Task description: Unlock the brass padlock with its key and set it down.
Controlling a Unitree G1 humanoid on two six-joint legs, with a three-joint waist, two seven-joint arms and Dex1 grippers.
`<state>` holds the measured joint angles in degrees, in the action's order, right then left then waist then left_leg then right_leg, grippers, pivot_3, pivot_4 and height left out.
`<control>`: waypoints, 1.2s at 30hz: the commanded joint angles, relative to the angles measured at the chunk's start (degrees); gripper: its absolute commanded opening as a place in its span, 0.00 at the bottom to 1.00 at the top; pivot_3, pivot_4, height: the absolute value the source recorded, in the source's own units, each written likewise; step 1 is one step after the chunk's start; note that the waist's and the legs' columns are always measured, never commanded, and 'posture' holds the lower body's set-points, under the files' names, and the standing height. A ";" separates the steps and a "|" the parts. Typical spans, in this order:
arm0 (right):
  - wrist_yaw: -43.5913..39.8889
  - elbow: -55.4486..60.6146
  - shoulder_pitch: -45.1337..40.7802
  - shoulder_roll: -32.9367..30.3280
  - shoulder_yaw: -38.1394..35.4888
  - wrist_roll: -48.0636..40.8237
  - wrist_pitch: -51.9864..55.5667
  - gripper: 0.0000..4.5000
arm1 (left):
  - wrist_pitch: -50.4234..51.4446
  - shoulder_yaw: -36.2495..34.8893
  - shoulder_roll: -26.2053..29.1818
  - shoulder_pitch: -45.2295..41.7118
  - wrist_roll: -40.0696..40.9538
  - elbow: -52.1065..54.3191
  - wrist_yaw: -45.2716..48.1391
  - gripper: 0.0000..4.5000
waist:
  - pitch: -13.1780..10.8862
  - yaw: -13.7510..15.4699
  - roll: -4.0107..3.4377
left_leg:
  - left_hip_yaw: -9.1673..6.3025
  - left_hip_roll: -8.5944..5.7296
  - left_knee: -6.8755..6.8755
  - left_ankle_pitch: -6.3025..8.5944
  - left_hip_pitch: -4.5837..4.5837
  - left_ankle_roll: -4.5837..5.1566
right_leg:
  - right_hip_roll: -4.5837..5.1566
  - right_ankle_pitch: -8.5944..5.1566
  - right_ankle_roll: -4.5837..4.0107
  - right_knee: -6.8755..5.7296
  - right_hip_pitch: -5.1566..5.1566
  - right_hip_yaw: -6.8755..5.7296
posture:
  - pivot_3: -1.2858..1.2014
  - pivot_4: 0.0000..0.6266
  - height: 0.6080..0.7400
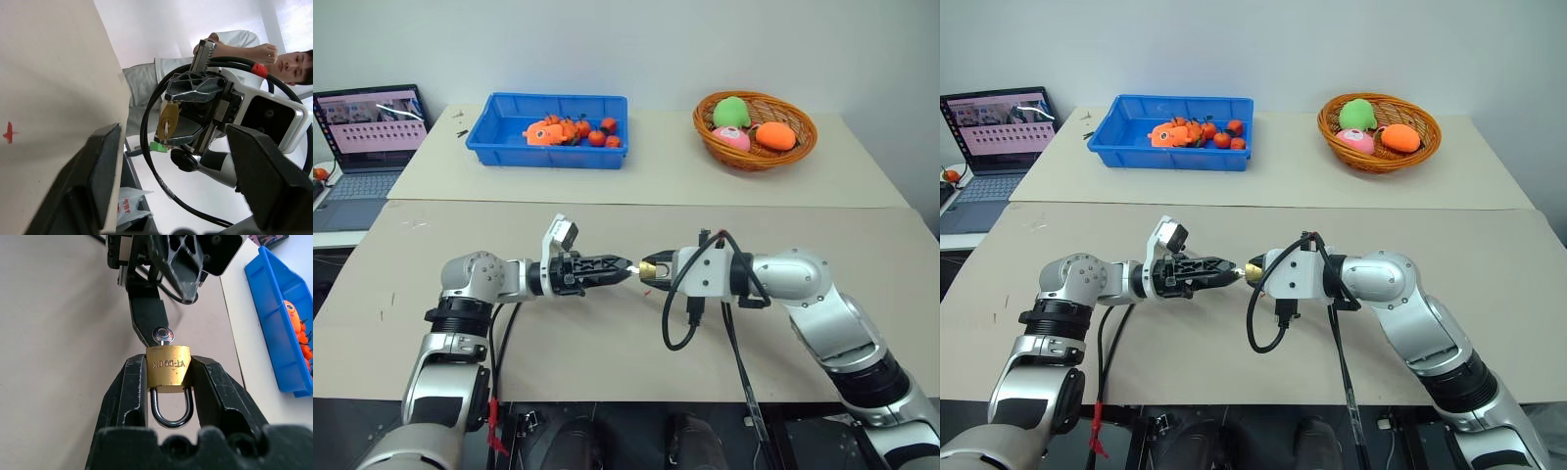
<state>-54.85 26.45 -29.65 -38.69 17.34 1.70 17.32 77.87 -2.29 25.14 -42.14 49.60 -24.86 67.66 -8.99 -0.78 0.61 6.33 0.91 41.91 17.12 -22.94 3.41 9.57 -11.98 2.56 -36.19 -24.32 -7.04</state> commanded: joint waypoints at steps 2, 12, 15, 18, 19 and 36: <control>0.41 0.82 -1.01 -0.08 -0.99 0.20 -1.11 0.20 | 0.84 -0.33 0.64 -0.92 0.40 0.44 0.77 0.26 | 0.00 -0.01 0.00 | 0.00 0.00 0.00 0.00 0.00 0.00 | 0.00 0.00 0.00 0.00 0.00 0.00 | 0.52 0.24 0.64; 0.58 0.34 -1.10 0.11 -0.76 0.73 -1.47 0.20 | 1.09 -0.16 0.41 -1.02 0.29 1.45 0.25 0.10 | 0.00 -0.04 0.00 | 0.00 0.00 0.00 0.00 0.00 0.00 | 0.00 0.00 0.00 0.00 0.00 0.00 | 0.52 0.24 0.64; 0.56 0.47 -1.00 0.12 -0.77 0.68 -1.44 0.20 | -0.81 0.84 0.38 -0.21 -0.44 3.54 0.36 0.10 | 0.00 -0.02 0.00 | 0.00 0.00 0.00 0.00 0.00 0.00 | 0.00 0.00 0.00 0.00 0.00 0.00 | 0.52 0.24 0.64; 0.51 0.59 -0.89 0.11 -0.81 0.56 -1.42 0.20 | -6.77 3.97 0.56 2.54 -3.09 9.60 0.73 0.10 | 0.00 0.00 0.00 | 0.00 0.00 0.00 0.00 0.00 0.00 | 0.00 0.00 0.00 0.00 0.00 0.00 | 0.52 0.24 0.64; 0.48 0.63 -0.83 0.10 -0.83 0.50 -1.39 0.20 | -9.02 4.95 0.58 3.55 -3.88 12.05 1.05 0.10 | 0.00 0.01 0.00 | 0.00 0.00 0.00 0.00 -0.01 0.00 | 0.01 0.00 0.00 0.02 0.00 0.00 | 0.52 0.24 0.64; 0.55 0.61 -0.80 0.12 -0.54 0.54 -1.40 0.20 | -10.70 5.47 2.75 2.32 -4.10 9.42 6.38 0.10 | 0.00 -0.03 0.01 | 0.00 0.01 0.00 0.00 -0.05 0.00 | 0.00 0.00 0.00 0.01 -0.04 -0.01 | 0.52 0.24 0.64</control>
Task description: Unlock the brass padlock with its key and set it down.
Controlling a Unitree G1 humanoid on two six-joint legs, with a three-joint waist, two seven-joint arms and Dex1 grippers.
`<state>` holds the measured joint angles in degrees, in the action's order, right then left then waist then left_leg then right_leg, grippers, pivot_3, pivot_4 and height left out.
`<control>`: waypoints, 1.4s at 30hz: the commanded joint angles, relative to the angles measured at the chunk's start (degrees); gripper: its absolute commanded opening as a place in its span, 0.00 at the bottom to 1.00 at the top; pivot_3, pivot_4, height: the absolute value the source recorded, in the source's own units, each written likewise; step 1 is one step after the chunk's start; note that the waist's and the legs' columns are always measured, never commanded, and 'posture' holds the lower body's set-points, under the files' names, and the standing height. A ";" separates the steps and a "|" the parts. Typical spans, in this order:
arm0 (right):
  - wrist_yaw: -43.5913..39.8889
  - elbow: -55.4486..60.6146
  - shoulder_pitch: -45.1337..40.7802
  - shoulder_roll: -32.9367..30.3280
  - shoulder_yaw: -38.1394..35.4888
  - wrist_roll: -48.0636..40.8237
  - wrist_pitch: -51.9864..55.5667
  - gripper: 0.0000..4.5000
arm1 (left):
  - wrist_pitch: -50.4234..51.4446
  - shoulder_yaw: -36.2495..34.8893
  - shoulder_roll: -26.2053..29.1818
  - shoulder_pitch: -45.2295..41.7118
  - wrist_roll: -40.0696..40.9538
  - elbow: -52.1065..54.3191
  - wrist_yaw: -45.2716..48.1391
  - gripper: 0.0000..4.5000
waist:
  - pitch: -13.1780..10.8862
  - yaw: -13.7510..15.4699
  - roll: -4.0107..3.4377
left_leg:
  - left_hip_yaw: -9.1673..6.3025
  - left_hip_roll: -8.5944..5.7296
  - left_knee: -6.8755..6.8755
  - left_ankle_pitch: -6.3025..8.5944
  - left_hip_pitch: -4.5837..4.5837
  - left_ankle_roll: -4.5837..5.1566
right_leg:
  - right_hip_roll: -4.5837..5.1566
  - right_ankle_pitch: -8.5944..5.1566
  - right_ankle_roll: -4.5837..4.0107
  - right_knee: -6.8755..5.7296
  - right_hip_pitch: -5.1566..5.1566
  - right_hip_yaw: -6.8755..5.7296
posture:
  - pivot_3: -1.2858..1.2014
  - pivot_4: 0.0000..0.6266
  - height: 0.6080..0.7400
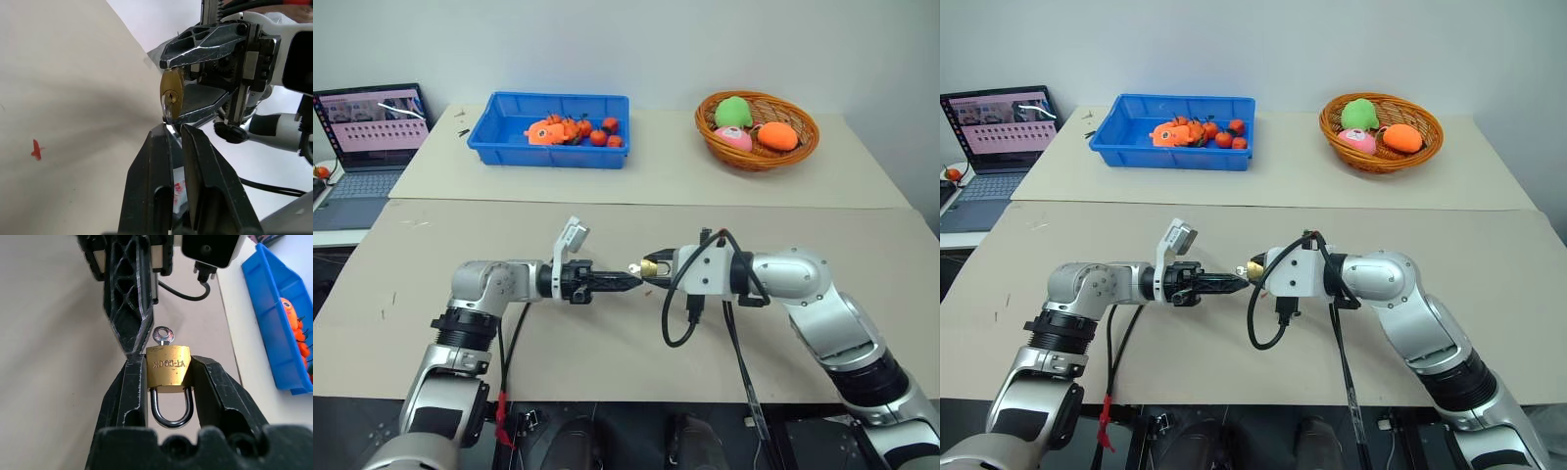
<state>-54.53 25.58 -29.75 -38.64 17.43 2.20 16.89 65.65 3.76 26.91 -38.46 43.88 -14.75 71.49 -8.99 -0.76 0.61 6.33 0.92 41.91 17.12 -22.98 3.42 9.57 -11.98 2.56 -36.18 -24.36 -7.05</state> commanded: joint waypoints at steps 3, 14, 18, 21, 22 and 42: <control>0.14 1.36 -0.75 0.06 -0.64 0.00 -1.09 0.20 | 2.82 -0.89 1.95 -2.33 1.78 -4.52 4.84 0.10 | 0.00 0.00 0.00 | 0.00 0.00 0.00 0.00 0.01 0.00 | 0.00 0.00 0.00 0.00 0.00 0.00 | 0.52 0.24 0.64; 0.05 1.32 -0.72 -0.08 -0.75 0.06 -1.07 0.20 | 3.69 -2.28 0.86 -4.90 1.33 -10.16 4.79 0.10 | 0.00 0.01 0.00 | 0.00 -0.01 0.00 0.00 -0.02 0.00 | 0.00 0.00 0.01 -0.01 -0.01 0.00 | 0.52 0.24 0.64; 0.08 1.44 -0.66 -0.20 -0.86 0.12 -0.94 0.20 | 3.69 -2.46 0.15 -5.22 1.28 -10.36 4.29 0.10 | 0.00 0.01 0.00 | 0.00 -0.01 0.01 0.00 -0.02 0.00 | 0.00 0.00 0.00 -0.01 -0.01 0.00 | 0.52 0.24 0.64; 0.11 1.56 -0.66 -0.24 -0.90 0.14 -0.81 0.20 | 4.01 -2.79 -0.41 -5.56 1.46 -10.62 3.86 0.10 | 0.00 0.03 0.00 | 0.00 -0.01 0.01 0.00 -0.03 0.00 | 0.00 0.00 0.00 -0.01 -0.01 0.00 | 0.52 0.24 0.64; 0.13 1.62 -0.64 -0.25 -0.93 0.13 -0.77 0.20 | 4.16 -2.90 -0.56 -5.65 1.55 -10.63 3.78 0.10 | 0.00 0.02 0.00 | 0.00 -0.01 0.01 0.00 -0.03 0.00 | 0.00 0.00 0.00 -0.01 -0.01 0.00 | 0.52 0.24 0.64; 0.33 1.30 -0.84 -0.26 -1.02 0.38 -1.05 0.20 | 3.95 -3.43 -0.96 -5.86 1.29 -10.77 3.32 0.05 | 0.00 0.03 0.00 | 0.00 -0.01 0.01 0.00 -0.03 0.00 | 0.00 0.00 0.00 -0.01 -0.01 0.00 | 0.52 0.24 0.64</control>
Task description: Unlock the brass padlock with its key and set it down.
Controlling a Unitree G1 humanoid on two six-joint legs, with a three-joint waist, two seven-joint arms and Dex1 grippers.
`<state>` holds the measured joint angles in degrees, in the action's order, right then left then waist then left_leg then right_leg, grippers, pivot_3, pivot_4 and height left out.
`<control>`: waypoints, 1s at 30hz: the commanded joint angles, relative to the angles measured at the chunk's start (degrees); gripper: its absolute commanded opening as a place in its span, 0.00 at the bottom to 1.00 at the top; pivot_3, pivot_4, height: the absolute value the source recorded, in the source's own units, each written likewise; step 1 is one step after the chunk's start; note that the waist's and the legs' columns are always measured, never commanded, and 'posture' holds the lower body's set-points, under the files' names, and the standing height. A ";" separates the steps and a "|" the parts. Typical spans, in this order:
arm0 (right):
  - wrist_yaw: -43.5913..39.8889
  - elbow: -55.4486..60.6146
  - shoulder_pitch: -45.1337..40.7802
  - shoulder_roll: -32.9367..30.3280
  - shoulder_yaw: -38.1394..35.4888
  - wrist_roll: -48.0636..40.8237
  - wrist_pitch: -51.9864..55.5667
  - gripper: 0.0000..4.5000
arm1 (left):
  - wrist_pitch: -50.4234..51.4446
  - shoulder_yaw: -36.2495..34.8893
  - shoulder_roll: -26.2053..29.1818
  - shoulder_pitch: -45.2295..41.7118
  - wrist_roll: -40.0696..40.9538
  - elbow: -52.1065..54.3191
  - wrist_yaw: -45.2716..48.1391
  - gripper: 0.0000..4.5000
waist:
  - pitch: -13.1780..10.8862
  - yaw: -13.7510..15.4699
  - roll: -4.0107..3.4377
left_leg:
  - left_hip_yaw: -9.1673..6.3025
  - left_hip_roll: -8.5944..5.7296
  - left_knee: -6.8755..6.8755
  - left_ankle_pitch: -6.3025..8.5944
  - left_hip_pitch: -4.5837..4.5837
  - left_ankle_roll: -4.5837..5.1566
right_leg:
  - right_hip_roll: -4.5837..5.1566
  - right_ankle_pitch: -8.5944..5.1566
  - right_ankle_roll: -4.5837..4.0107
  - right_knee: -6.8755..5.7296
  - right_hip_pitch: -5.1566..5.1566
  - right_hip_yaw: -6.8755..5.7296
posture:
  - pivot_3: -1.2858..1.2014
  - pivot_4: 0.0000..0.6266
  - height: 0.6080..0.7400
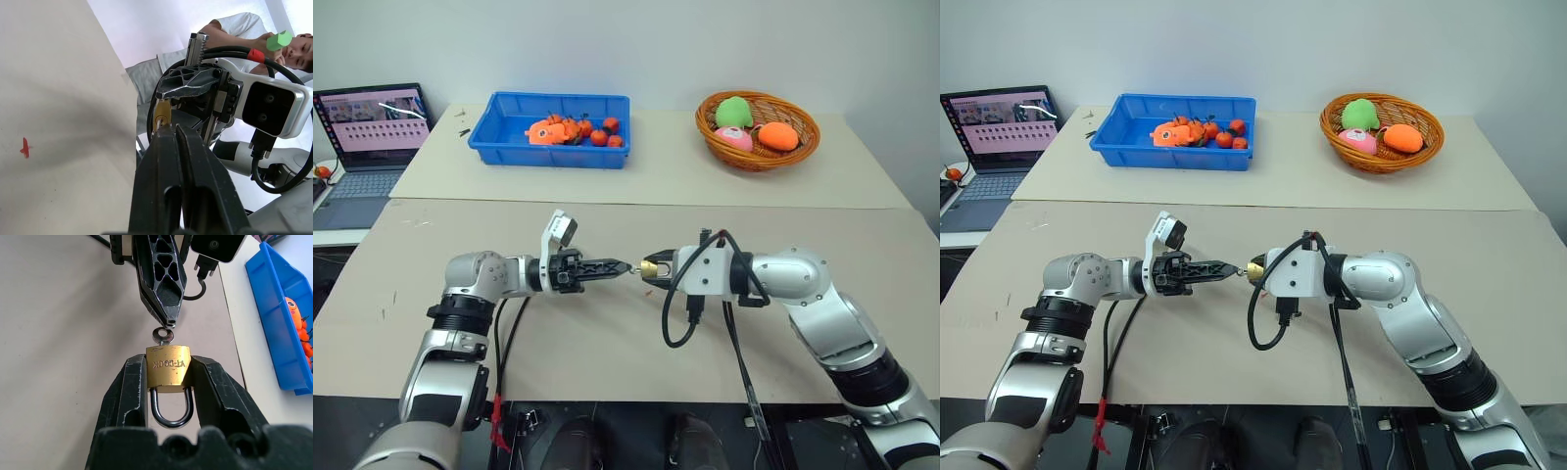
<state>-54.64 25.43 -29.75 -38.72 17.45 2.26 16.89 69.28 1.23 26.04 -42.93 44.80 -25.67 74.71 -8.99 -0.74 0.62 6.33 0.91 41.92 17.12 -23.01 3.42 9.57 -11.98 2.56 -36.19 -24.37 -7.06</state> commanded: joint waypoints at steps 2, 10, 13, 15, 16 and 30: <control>0.43 1.38 -0.90 -0.17 -1.02 0.32 -1.08 0.20 | 0.42 -0.96 -0.08 -1.47 0.40 0.10 0.08 0.05 | 0.00 0.00 0.00 | 0.00 0.00 0.00 0.00 0.00 0.00 | 0.00 0.00 0.00 0.00 0.00 0.00 | 0.52 0.24 0.64; 0.45 1.55 -0.93 -0.15 -1.04 0.32 -0.99 0.20 | 0.85 -0.80 -0.05 -1.44 0.61 0.62 0.24 0.05 | 0.00 0.00 0.00 | 0.00 0.00 0.00 0.00 0.00 0.00 | 0.00 0.00 0.00 0.00 0.00 0.00 | 0.52 0.24 0.64; 0.45 1.65 -0.87 -0.13 -1.00 0.32 -0.92 0.20 | 0.44 -0.15 0.12 -1.29 0.02 1.07 0.31 0.05 | 0.00 0.00 0.00 | 0.00 0.00 0.00 0.00 0.00 0.00 | 0.00 0.00 0.00 0.00 0.00 0.00 | 0.52 0.24 0.64; 0.43 1.62 -0.86 -0.13 -0.98 0.35 -0.93 0.20 | 0.13 -0.03 0.09 -1.20 -0.31 1.16 0.02 0.05 | 0.00 0.00 0.00 | 0.00 0.00 0.00 0.00 0.00 0.00 | 0.00 0.00 0.00 0.00 0.00 0.00 | 0.52 0.24 0.64; 0.43 1.62 -0.85 -0.15 -0.97 0.38 -0.94 0.20 | 0.14 -0.18 0.03 -1.22 -0.27 1.07 -0.04 0.05 | 0.00 0.00 0.00 | 0.00 0.00 0.00 0.00 0.00 0.00 | 0.00 0.00 0.00 0.00 0.00 0.00 | 0.52 0.24 0.64; 0.40 1.59 -0.86 0.05 -0.93 0.61 -1.03 0.20 | 1.89 -2.41 -0.48 -1.69 1.11 0.78 -0.89 0.05 | 0.00 0.01 0.00 | 0.00 0.00 0.00 0.00 0.00 0.00 | 0.00 0.00 0.00 0.00 0.00 0.00 | 0.52 0.24 0.64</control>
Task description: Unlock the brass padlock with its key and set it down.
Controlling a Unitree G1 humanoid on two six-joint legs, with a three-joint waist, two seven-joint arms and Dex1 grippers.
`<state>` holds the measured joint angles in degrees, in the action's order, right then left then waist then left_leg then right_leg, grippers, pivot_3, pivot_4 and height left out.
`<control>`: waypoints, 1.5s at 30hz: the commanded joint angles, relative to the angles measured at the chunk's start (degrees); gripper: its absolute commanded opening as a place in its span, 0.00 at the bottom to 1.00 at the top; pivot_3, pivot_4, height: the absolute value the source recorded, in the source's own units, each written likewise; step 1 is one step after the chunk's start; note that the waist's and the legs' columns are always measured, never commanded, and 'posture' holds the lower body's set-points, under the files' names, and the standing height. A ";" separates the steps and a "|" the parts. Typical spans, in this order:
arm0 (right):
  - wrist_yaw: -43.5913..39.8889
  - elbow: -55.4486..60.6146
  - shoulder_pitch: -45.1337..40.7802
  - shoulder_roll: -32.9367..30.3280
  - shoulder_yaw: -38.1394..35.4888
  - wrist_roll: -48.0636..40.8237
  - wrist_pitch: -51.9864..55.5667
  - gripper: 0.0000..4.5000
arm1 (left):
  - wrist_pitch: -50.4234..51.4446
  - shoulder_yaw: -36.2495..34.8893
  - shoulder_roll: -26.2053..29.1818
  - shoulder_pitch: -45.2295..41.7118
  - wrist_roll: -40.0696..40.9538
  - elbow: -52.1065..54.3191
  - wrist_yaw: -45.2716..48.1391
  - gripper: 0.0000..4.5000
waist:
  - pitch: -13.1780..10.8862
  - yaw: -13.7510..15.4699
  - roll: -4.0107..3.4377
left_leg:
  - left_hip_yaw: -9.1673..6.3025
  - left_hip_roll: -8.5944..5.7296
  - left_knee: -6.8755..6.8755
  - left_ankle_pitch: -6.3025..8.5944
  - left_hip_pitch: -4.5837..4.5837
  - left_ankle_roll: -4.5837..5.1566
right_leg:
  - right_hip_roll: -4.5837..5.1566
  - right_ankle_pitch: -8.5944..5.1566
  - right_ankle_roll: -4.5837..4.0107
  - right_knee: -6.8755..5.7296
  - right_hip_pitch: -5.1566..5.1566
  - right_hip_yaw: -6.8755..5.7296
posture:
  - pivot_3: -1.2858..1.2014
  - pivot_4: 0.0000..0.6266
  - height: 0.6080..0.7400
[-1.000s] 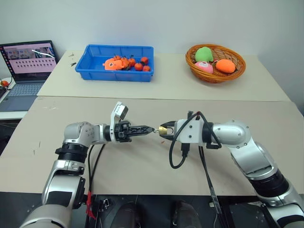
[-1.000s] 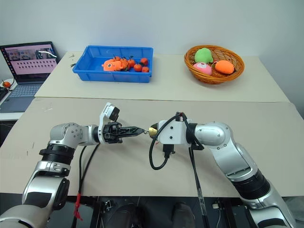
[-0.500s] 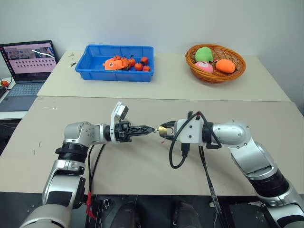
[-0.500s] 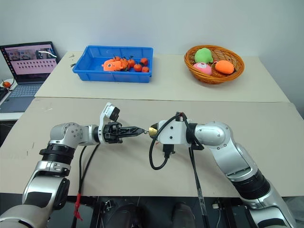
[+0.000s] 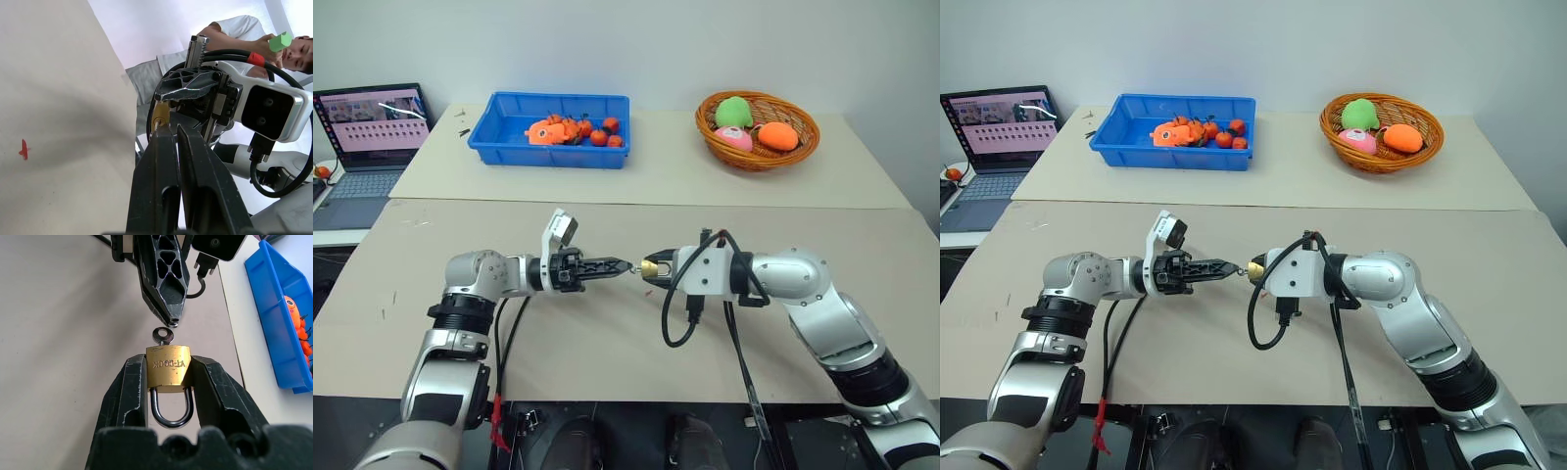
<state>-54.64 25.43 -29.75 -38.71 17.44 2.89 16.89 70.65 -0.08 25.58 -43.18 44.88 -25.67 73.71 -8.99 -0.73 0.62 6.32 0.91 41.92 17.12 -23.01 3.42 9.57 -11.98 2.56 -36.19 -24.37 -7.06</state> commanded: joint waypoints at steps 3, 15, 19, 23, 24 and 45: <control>0.36 1.62 -0.81 0.08 -0.98 0.03 -1.02 0.20 | -0.04 -0.44 -0.06 -1.10 0.47 1.92 0.05 0.05 | 0.00 0.00 0.00 | 0.00 0.00 0.00 0.00 0.00 0.00 | 0.00 0.00 0.00 0.00 0.00 0.00 | 0.52 0.24 0.64; 0.43 1.08 -0.95 0.24 -1.00 0.44 -1.25 0.20 | -12.80 1.80 -2.46 2.20 -5.47 8.74 -3.71 0.05 | 0.00 0.07 0.00 | 0.00 0.00 0.00 0.00 -0.02 0.00 | 0.00 0.01 -0.01 0.02 0.00 -0.01 | 0.52 0.24 0.64; 0.50 0.70 -1.05 0.40 -0.99 0.78 -1.52 0.20 | -16.92 2.04 -3.01 2.74 -7.05 9.41 -4.40 0.05 | 0.00 0.04 0.00 | 0.00 0.00 0.00 0.00 -0.01 0.00 | 0.00 0.01 -0.01 0.01 0.00 0.00 | 0.52 0.24 0.64; 0.55 0.61 -1.07 0.48 -1.00 1.02 -1.60 0.20 | -17.67 2.14 -3.05 2.92 -7.32 9.35 -4.30 0.05 | 0.00 0.04 0.00 | 0.00 0.00 0.00 0.00 -0.02 0.00 | 0.00 0.01 -0.01 0.02 0.00 -0.01 | 0.52 0.24 0.64; 0.59 0.49 -1.11 0.48 -0.99 1.10 -1.68 0.20 | -18.19 2.12 -3.03 2.91 -7.59 9.12 -4.42 0.05 | 0.00 0.05 0.00 | 0.00 0.00 0.00 0.00 -0.02 0.00 | 0.00 0.01 -0.01 0.02 0.00 -0.01 | 0.52 0.24 0.64; 0.65 0.16 -1.06 0.31 -1.20 1.39 -2.13 0.20 | -7.86 1.38 2.13 -1.48 -4.65 -1.12 6.35 0.51 | 0.00 -0.02 0.00 | 0.00 0.00 0.00 0.00 -0.09 0.00 | -0.01 0.00 0.00 0.00 -0.06 -0.03 | 0.52 0.24 0.64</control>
<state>-54.50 23.89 -29.78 -38.40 17.47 4.39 16.36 60.02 2.07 27.31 -43.27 38.29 -28.39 78.55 -9.00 -0.75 0.62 6.32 0.91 41.92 17.12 -23.10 3.42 9.56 -11.98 2.56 -36.19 -24.43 -7.09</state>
